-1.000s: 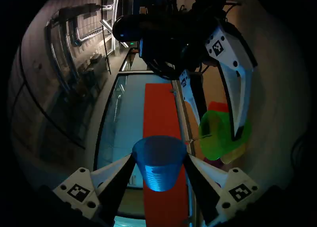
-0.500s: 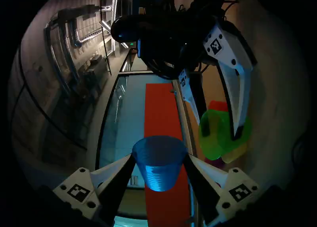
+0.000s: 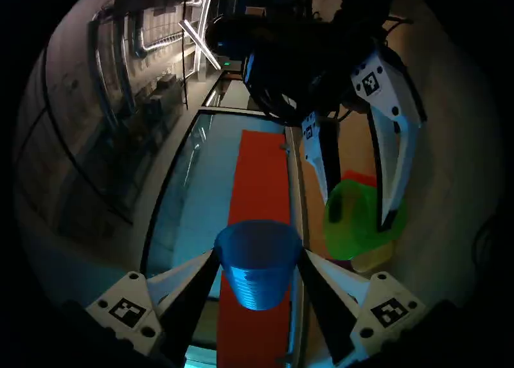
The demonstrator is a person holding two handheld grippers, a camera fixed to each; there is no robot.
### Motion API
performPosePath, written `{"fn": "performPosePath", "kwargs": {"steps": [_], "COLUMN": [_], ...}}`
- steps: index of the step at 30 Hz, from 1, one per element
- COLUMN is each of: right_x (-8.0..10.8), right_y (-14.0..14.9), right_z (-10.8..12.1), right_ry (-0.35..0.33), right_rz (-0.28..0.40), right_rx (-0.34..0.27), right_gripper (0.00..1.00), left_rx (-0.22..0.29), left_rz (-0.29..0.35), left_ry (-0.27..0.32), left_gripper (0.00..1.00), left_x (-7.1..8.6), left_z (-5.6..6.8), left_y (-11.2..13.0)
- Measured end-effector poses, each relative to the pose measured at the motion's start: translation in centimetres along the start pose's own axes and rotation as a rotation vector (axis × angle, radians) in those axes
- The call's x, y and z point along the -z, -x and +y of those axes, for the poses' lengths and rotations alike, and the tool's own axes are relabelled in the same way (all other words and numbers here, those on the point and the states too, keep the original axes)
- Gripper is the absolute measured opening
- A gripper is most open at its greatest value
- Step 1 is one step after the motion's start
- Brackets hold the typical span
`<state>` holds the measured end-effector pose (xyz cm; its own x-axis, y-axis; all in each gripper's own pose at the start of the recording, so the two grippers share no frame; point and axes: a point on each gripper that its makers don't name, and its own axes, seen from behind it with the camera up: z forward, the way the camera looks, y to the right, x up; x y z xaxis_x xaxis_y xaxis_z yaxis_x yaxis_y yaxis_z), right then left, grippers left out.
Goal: Pour water
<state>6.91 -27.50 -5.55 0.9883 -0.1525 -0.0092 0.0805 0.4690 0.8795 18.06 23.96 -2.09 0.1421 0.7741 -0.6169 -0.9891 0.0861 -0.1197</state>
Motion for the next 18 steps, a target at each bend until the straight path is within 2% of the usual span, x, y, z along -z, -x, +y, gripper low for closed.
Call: {"fn": "performPosePath", "kwargs": {"steps": [9,15,18], "right_x": [0.0,0.1,0.0], "right_y": [-0.2,-0.3,-0.3], "right_z": [0.1,0.0,0.1], "right_ry": [0.004,0.004,0.006], "right_rz": [0.001,0.001,0.002], "right_rx": [0.003,0.008,0.011], "right_gripper": [0.91,0.91,0.91], "left_rx": [0.156,0.212,0.259], "left_rz": [-0.001,-0.014,-0.010], "left_ry": [0.006,0.005,0.009], "left_gripper": [0.85,0.85,0.85], "left_x": [0.4,0.6,0.5], "left_z": [0.2,0.2,0.4], "left_y": [0.6,1.4,1.5]}}
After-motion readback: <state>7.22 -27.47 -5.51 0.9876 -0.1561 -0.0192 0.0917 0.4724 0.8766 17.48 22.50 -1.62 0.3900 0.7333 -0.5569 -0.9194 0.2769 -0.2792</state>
